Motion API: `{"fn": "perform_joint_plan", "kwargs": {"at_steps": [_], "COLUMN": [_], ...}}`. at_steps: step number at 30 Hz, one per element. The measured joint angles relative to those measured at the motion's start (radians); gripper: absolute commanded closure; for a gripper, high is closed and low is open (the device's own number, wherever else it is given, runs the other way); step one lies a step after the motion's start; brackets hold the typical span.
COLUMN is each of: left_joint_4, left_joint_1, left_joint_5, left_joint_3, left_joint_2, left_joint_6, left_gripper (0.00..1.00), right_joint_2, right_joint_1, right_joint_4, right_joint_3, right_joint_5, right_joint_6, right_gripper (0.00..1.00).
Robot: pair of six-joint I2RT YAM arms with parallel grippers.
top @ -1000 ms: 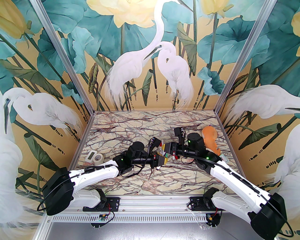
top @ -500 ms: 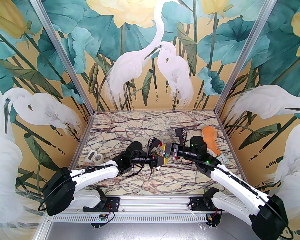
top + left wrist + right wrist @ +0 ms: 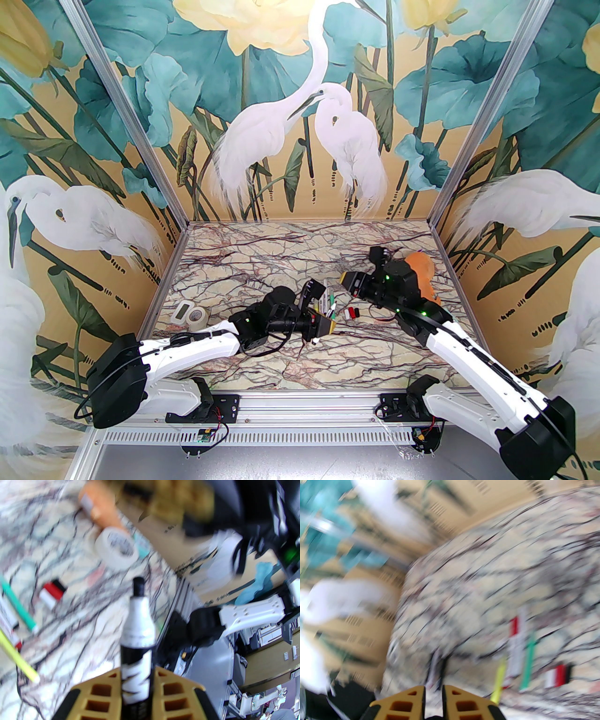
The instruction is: Open the pen caps
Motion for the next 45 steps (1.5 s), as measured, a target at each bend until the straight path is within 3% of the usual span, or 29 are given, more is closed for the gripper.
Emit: {"fn": "perform_joint_plan", "kwargs": {"at_steps": [11,20,29,45], "left_joint_4": [0.013,-0.037,-0.096,-0.143], "left_joint_1": [0.013,0.050,0.118,0.132], "left_joint_5": [0.028,-0.073,-0.124,-0.154], "left_joint_3": [-0.050,-0.101,-0.151,-0.199], "left_joint_2": [-0.056,-0.235,-0.318,-0.396], "left_joint_6": [-0.025,-0.034,-0.047,-0.045], "left_gripper": [1.00,1.00,1.00,0.99], "right_joint_2": [-0.022,-0.043,0.130,0.423], "right_joint_1": [-0.045,-0.066,-0.131,-0.208], "right_joint_4": [0.010,-0.237,-0.355,-0.295], "right_joint_3": [-0.002,-0.007,-0.036,-0.035], "right_joint_5": [-0.074,0.036,0.105,0.077], "right_joint_6": [-0.110,-0.273,-0.350,-0.391], "right_gripper": [0.88,0.85,0.82,0.82]}}
